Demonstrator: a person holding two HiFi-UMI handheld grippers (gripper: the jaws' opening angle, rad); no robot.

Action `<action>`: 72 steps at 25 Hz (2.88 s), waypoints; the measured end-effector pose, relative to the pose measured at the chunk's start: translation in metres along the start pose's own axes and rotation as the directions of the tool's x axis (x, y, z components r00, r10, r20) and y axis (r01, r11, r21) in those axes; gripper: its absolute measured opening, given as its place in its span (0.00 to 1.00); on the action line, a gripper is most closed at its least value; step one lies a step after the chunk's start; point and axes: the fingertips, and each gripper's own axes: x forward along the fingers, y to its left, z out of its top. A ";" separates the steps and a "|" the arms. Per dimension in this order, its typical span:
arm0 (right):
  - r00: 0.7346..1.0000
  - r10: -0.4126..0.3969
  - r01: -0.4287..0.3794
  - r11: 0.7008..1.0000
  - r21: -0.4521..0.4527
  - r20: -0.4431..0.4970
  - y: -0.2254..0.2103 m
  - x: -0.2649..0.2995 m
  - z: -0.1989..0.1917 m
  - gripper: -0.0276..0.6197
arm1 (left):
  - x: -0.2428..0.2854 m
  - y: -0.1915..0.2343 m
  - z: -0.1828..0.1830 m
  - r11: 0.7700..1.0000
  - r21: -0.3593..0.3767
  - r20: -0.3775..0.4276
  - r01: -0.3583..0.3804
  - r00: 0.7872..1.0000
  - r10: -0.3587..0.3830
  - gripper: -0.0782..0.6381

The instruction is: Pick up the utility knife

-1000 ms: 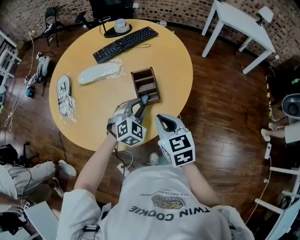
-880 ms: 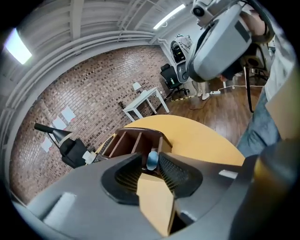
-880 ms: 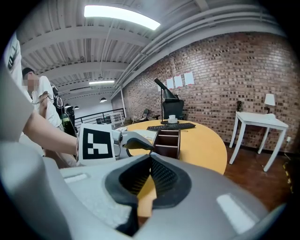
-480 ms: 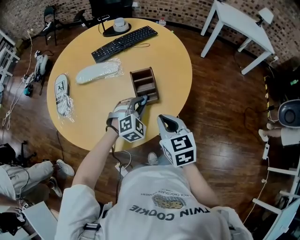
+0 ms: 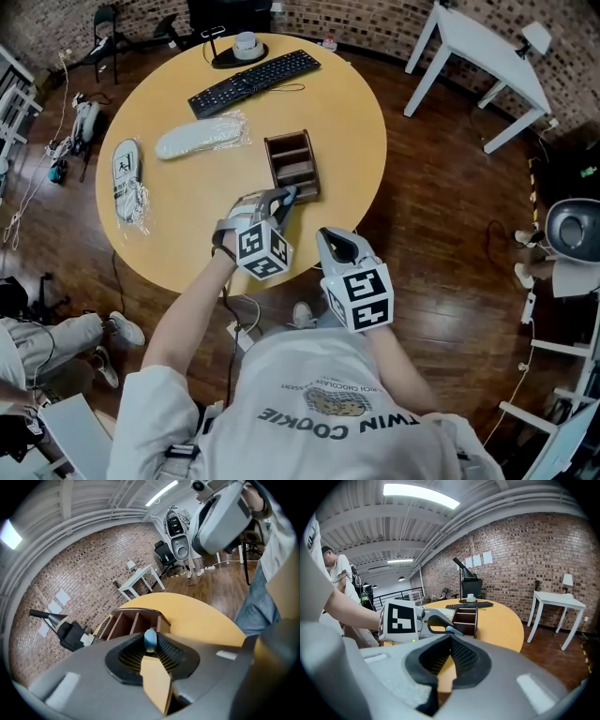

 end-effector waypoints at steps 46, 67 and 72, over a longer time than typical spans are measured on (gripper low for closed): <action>0.968 0.200 -0.179 0.973 -0.145 0.149 0.043 -0.232 -0.055 0.05 | -0.219 -0.171 0.182 0.783 -0.580 0.058 -0.226 0.947 0.316 0.21; 0.949 0.274 -0.252 0.956 -0.150 0.153 0.106 -0.305 -0.088 0.05 | -0.322 -0.239 0.202 0.629 -0.720 0.004 -0.294 0.904 0.427 0.21; 0.954 0.253 -0.229 0.962 -0.151 0.163 0.132 -0.322 -0.096 0.05 | -0.349 -0.254 0.197 0.621 -0.730 0.019 -0.286 0.899 0.437 0.21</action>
